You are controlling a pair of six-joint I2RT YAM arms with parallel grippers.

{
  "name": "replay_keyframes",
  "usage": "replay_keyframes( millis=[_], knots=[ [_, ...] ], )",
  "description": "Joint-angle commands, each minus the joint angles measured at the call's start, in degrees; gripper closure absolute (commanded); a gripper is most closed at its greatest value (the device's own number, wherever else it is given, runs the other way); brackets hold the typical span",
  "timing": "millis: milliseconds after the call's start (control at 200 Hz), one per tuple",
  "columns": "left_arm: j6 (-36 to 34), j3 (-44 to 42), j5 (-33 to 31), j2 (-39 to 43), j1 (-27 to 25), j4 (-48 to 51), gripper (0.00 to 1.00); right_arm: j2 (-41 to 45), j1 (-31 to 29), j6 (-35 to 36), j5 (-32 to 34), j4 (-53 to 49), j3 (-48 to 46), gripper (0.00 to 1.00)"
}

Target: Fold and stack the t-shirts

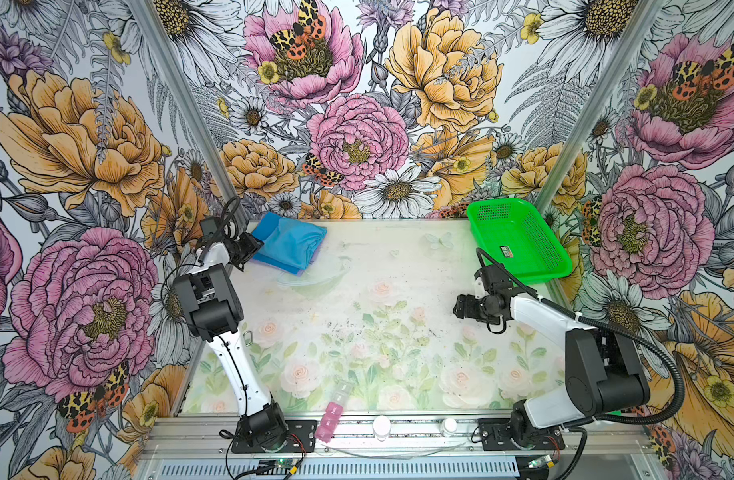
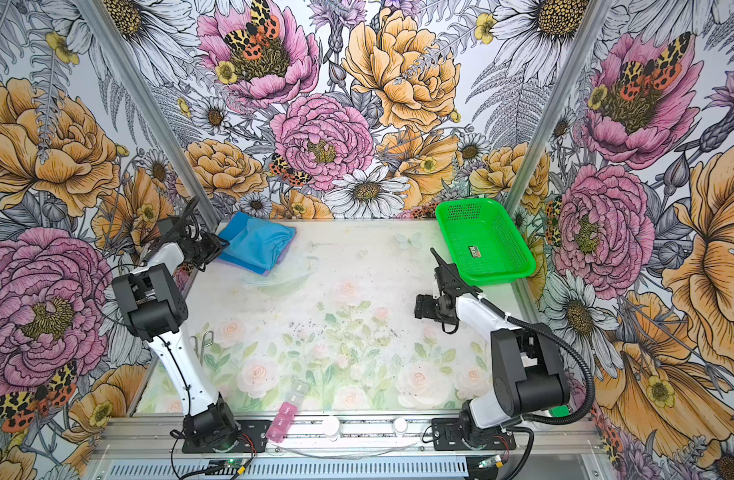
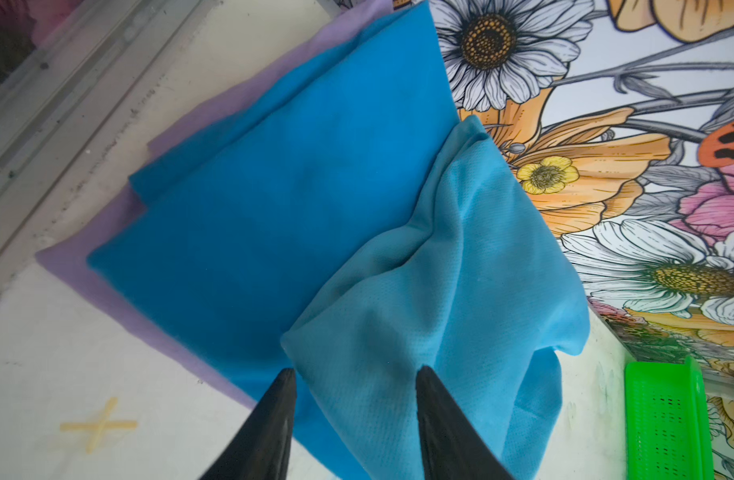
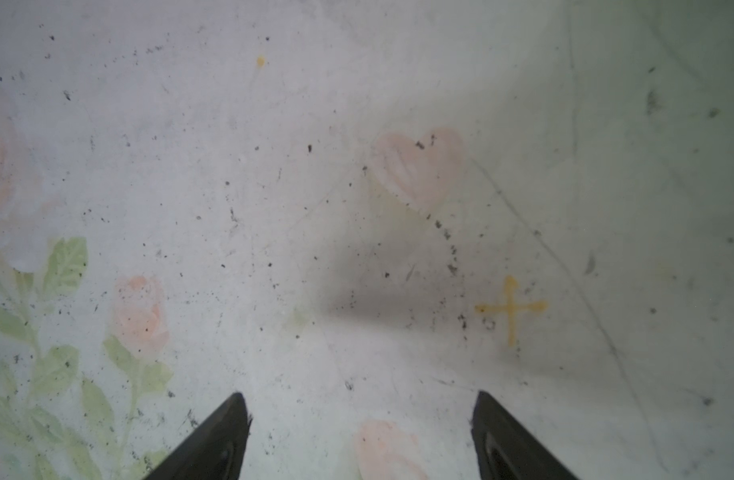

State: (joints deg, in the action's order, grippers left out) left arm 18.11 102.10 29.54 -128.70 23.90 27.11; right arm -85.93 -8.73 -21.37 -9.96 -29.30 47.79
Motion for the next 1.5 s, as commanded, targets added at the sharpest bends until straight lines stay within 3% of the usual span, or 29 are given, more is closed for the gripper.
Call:
replay_keyframes(
  millis=[0, 95, 270, 420, 515, 841, 1161, 1491],
  knots=[
    [0.5, 1.3, 0.8, -1.6, 0.4, -1.0, 0.52, 1.3, -0.6, -0.2, -0.2, 1.2, -0.6, 0.14],
    [0.5, 1.3, 0.7, -1.8, 0.4, -1.0, 0.55, 1.6, -1.3, 0.6, -1.5, 1.2, 0.1, 0.14],
    [0.5, 1.6, 0.3, -1.3, 0.5, -1.0, 0.76, 3.5, -4.9, 3.4, -2.1, 1.8, 1.5, 0.14],
    [0.5, 1.9, 0.3, -0.4, 0.8, -1.0, 0.87, 8.2, -10.8, 7.9, -7.5, 7.6, 2.2, 0.14],
    [0.6, 2.3, 0.6, -0.1, 0.9, -1.0, 1.00, 10.7, -14.9, 10.6, -11.8, 11.8, 3.6, 0.14],
    [1.9, 4.2, 0.4, -0.7, 2.0, -2.3, 1.00, 6.8, -23.6, 14.5, -16.2, 17.5, 10.9, 0.13],
    [5.7, -7.4, -4.6, 6.2, 3.9, -14.9, 1.00, 1.1, -28.0, 14.9, -17.2, 18.2, 15.3, 0.13],
    [7.0, -11.8, -7.2, 7.7, 3.9, -17.9, 1.00, 1.2, -29.0, 14.5, -16.4, 18.2, 14.4, 0.13]
  ],
)
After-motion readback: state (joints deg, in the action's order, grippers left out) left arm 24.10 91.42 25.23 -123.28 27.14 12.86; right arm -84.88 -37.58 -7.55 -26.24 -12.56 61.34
